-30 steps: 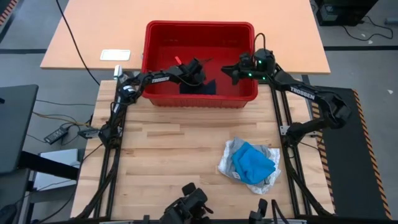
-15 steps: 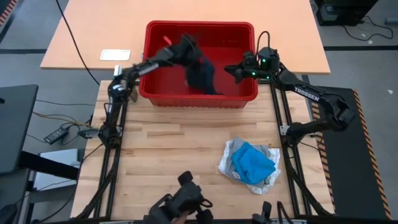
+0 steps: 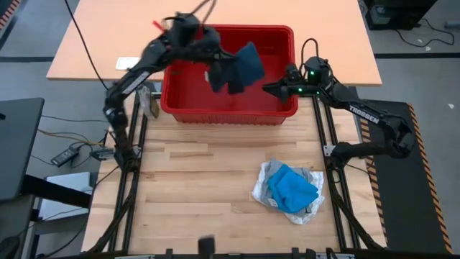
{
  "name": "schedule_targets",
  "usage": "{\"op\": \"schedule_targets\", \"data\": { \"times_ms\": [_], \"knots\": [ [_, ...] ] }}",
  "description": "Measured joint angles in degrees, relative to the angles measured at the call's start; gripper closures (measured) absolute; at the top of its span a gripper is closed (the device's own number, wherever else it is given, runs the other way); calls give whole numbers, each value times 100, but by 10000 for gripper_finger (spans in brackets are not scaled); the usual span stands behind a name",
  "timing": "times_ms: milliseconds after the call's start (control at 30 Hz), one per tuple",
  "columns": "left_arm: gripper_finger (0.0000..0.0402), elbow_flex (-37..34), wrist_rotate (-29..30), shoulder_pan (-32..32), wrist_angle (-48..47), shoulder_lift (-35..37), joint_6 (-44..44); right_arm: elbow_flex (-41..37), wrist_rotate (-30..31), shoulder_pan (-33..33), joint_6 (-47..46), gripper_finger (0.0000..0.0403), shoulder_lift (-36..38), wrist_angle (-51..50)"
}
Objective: Fold laundry
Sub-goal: Remove the blue shorts from the red laundry bin
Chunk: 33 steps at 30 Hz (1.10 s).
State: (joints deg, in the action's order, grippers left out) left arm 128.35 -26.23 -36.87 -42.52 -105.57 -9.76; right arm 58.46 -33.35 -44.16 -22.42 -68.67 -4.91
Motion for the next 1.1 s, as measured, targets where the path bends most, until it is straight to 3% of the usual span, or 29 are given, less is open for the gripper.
{"op": "schedule_targets", "data": {
  "times_ms": [167,333,433,567,700,933,1033,1100],
  "knots": [
    [395,11,-23,548,-11,761,512,0,-151,61,-6,300,370,9],
    [394,19,33,1556,-121,1211,728,0,-539,63,5,300,589,14],
    [394,20,586,2245,-602,1217,871,0,-852,73,8,300,542,10],
    [393,-391,1951,2997,-1429,1117,1601,0,-1642,216,127,300,284,-117],
    [393,-1421,2309,3461,-1599,1111,2382,0,-2009,641,678,300,-56,-604],
    [393,-3308,2310,3435,-1430,1105,2686,-7,-1262,1456,1604,300,-831,-1351],
    [393,-3883,2294,3111,-1456,1105,2542,26,-500,1661,1665,300,-1070,-1218],
    [392,-4146,2298,2759,-1449,1103,2376,24,397,1715,1572,301,-1196,-1112]
  ]
}}
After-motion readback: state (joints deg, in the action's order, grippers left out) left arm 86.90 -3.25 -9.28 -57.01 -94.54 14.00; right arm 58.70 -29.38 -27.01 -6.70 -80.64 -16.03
